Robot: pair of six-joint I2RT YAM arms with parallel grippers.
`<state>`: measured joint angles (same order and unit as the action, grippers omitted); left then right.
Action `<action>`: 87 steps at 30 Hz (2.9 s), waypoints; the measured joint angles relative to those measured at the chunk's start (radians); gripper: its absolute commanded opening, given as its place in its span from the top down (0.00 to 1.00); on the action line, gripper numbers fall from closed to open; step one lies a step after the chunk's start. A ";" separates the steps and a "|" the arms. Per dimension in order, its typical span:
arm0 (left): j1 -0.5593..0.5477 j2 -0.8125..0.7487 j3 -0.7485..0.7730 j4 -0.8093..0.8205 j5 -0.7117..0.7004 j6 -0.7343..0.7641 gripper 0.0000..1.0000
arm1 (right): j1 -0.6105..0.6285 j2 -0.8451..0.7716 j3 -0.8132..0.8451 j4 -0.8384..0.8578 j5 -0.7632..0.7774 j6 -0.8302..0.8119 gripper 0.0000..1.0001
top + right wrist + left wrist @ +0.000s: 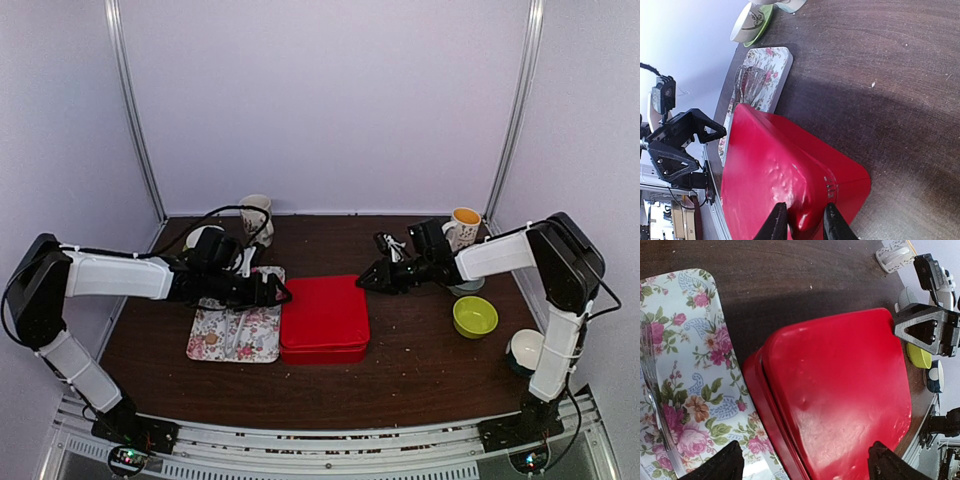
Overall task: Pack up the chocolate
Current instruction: Press the box lid onto the packing box.
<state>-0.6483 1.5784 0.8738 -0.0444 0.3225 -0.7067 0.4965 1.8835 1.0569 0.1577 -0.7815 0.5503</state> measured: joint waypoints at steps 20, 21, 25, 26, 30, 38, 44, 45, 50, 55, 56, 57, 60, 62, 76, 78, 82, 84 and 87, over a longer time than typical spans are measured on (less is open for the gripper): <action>-0.008 0.031 0.001 0.027 0.026 -0.026 0.23 | 0.007 0.029 0.002 -0.036 -0.011 -0.027 0.75; -0.008 0.034 0.001 0.028 0.027 -0.029 0.23 | 0.010 0.026 0.000 -0.042 -0.010 -0.032 0.74; -0.010 0.045 0.001 0.029 0.027 -0.037 0.24 | 0.023 0.007 -0.008 -0.071 -0.003 -0.052 0.72; -0.011 0.046 0.001 0.029 0.029 -0.039 0.24 | 0.025 0.002 -0.012 -0.076 -0.004 -0.055 0.71; -0.020 0.050 0.001 0.030 0.031 -0.045 0.26 | 0.031 -0.010 -0.017 -0.100 -0.003 -0.073 0.70; -0.026 0.051 0.000 0.032 0.032 -0.063 0.29 | 0.056 -0.031 -0.017 -0.156 0.003 -0.108 0.60; -0.030 0.051 -0.010 0.037 0.030 -0.077 0.29 | 0.077 -0.047 -0.019 -0.192 0.014 -0.128 0.51; -0.030 0.051 -0.015 0.036 0.029 -0.079 0.29 | 0.080 -0.051 -0.021 -0.194 0.016 -0.129 0.51; -0.030 0.051 -0.032 0.035 0.028 -0.085 0.29 | 0.095 -0.071 -0.037 -0.208 0.019 -0.134 0.49; -0.030 0.051 -0.045 0.037 0.028 -0.086 0.29 | 0.122 -0.090 -0.057 -0.230 0.019 -0.138 0.44; -0.030 0.051 -0.050 0.038 0.028 -0.088 0.29 | 0.127 -0.093 -0.059 -0.234 0.019 -0.140 0.42; -0.030 0.051 -0.055 0.043 0.029 -0.089 0.29 | 0.130 -0.096 -0.061 -0.238 0.019 -0.141 0.42; -0.032 0.051 -0.063 0.050 0.030 -0.090 0.30 | 0.143 -0.103 -0.069 -0.248 0.019 -0.152 0.40; -0.035 0.050 -0.069 0.053 0.031 -0.093 0.32 | 0.152 -0.109 -0.077 -0.257 0.019 -0.157 0.40; -0.047 0.040 -0.089 0.082 0.033 -0.106 0.47 | 0.175 -0.128 -0.089 -0.266 0.049 -0.166 0.39; -0.048 0.039 -0.089 0.082 0.032 -0.106 0.48 | 0.180 -0.132 -0.089 -0.272 0.056 -0.176 0.38; -0.051 0.035 -0.091 0.082 0.029 -0.107 0.48 | 0.189 -0.143 -0.089 -0.294 0.065 -0.190 0.34; -0.053 0.033 -0.092 0.081 0.025 -0.106 0.47 | 0.198 -0.149 -0.094 -0.301 0.064 -0.197 0.32; -0.058 0.026 -0.095 0.075 0.016 -0.106 0.47 | 0.205 -0.173 -0.119 -0.300 0.048 -0.203 0.30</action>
<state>-0.7063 1.6039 0.7788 0.0303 0.3386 -0.8127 0.7013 1.7107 0.9375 -0.1425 -0.7330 0.3477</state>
